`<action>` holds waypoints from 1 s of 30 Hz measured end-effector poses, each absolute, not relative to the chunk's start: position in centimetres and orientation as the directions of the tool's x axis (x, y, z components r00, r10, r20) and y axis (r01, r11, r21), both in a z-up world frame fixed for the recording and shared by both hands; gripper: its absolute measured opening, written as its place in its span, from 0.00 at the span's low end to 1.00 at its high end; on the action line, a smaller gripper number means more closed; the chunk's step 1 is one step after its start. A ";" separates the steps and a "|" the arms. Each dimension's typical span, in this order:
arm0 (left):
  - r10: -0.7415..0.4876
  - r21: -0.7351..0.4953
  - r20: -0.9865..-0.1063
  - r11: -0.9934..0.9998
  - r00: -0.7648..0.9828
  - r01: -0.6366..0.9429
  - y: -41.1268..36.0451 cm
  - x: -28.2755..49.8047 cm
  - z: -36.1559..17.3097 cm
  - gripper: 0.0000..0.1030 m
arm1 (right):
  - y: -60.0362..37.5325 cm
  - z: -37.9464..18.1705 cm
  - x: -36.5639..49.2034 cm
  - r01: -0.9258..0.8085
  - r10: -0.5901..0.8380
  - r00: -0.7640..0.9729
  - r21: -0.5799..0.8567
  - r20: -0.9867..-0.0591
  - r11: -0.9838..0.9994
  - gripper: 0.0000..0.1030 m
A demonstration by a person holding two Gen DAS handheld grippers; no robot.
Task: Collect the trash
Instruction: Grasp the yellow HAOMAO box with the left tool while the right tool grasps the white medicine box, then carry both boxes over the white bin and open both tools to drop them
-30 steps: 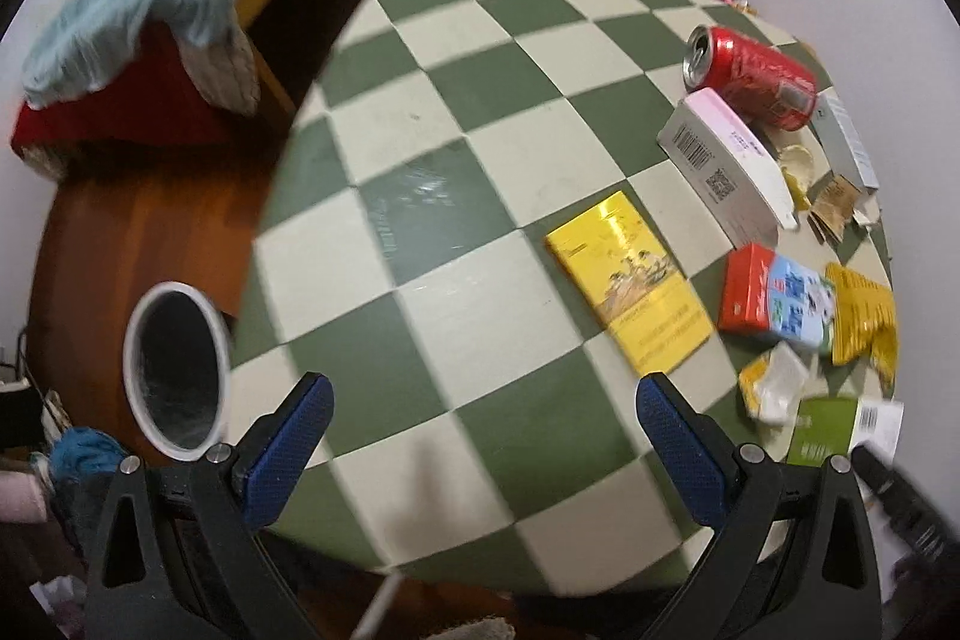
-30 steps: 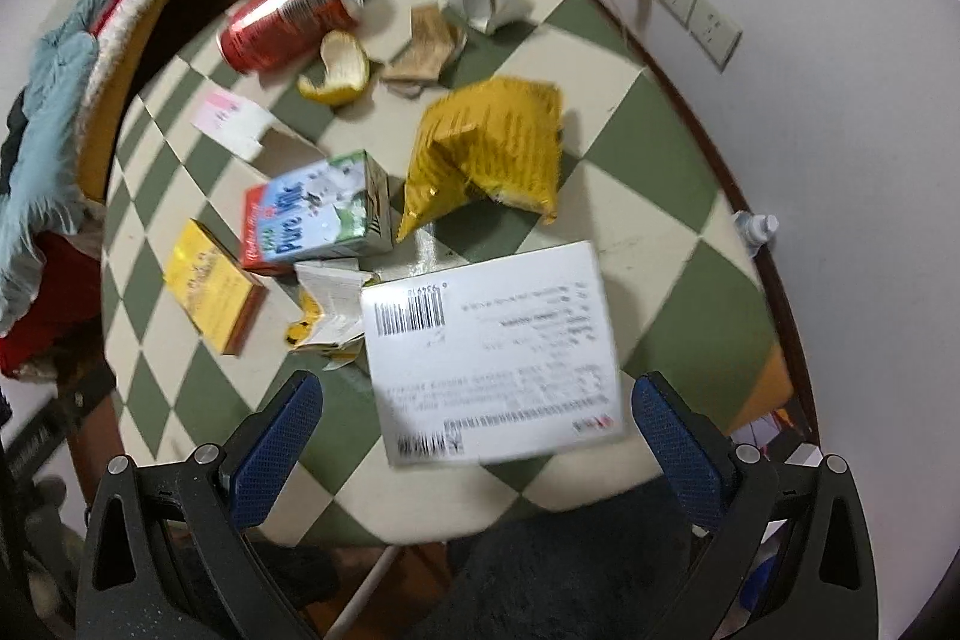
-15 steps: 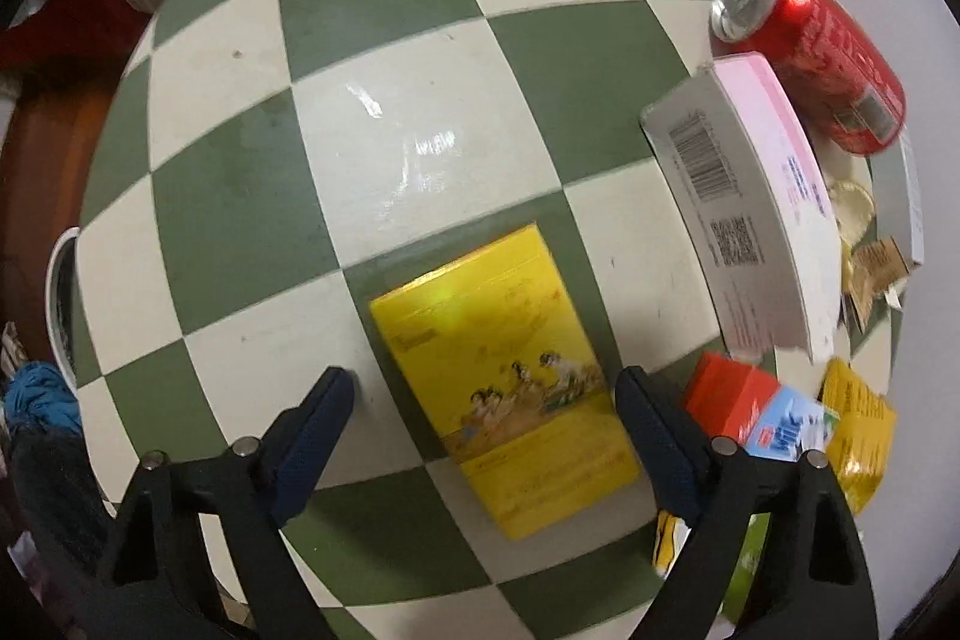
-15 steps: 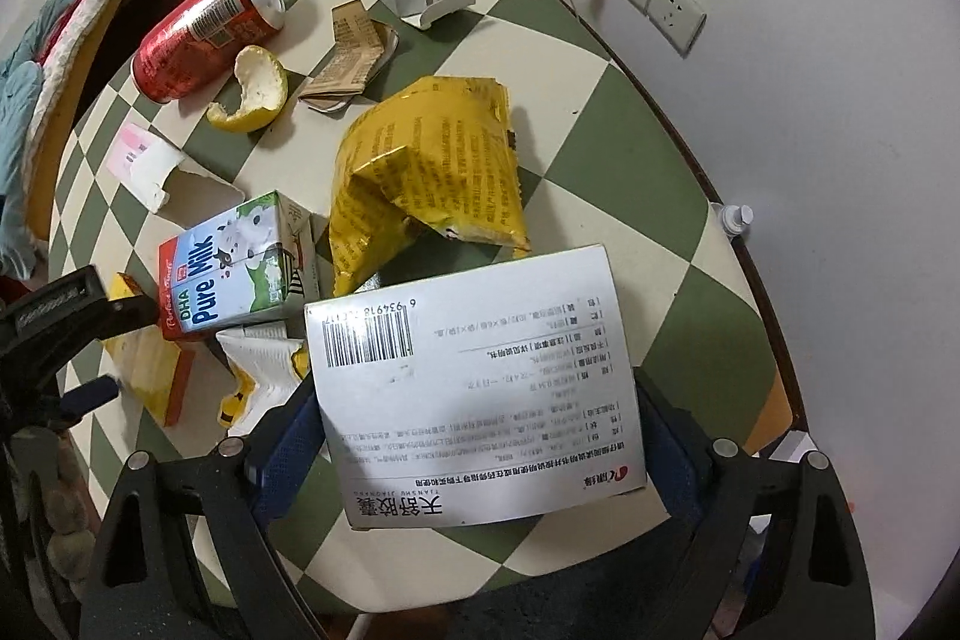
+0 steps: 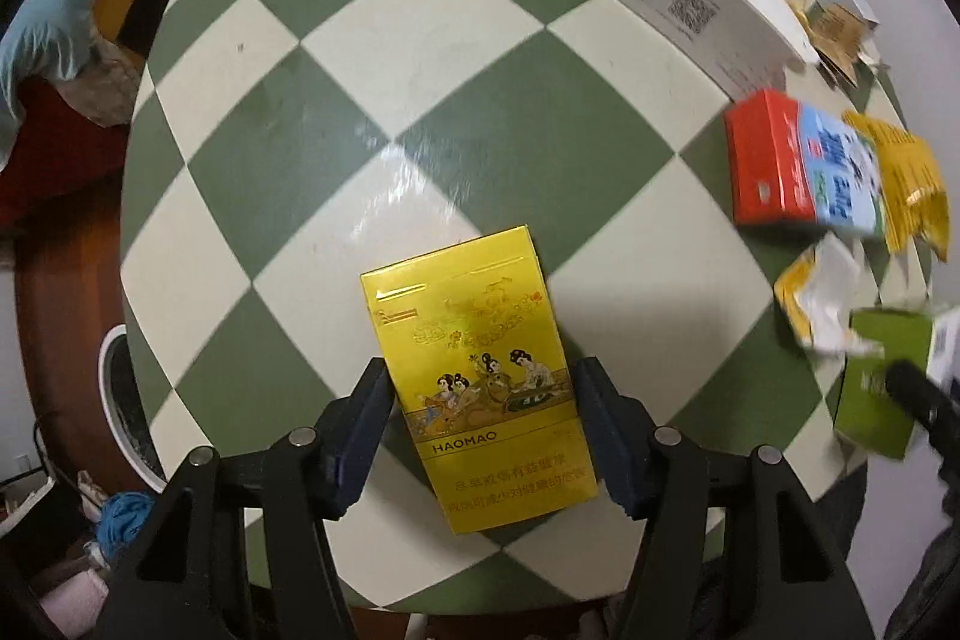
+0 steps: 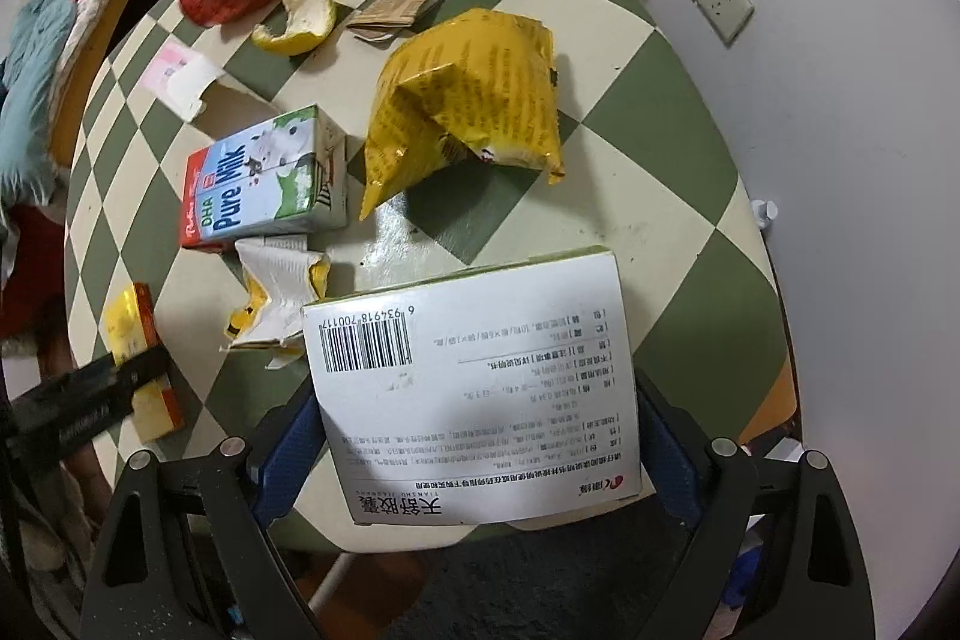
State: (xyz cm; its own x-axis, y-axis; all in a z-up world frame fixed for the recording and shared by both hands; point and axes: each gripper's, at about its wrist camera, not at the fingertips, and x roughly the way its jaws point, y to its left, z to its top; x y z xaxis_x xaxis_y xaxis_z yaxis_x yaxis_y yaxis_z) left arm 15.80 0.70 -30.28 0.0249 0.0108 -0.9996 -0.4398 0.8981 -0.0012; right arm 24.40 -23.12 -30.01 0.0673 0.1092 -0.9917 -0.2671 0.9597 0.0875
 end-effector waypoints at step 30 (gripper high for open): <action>0.215 -0.020 -0.879 0.876 0.426 -0.482 -0.4 6.9 -15.6 0.55 | -21.1 -20.1 19.0 -0.364 0.283 0.280 0.172 -0.917 0.915 0.87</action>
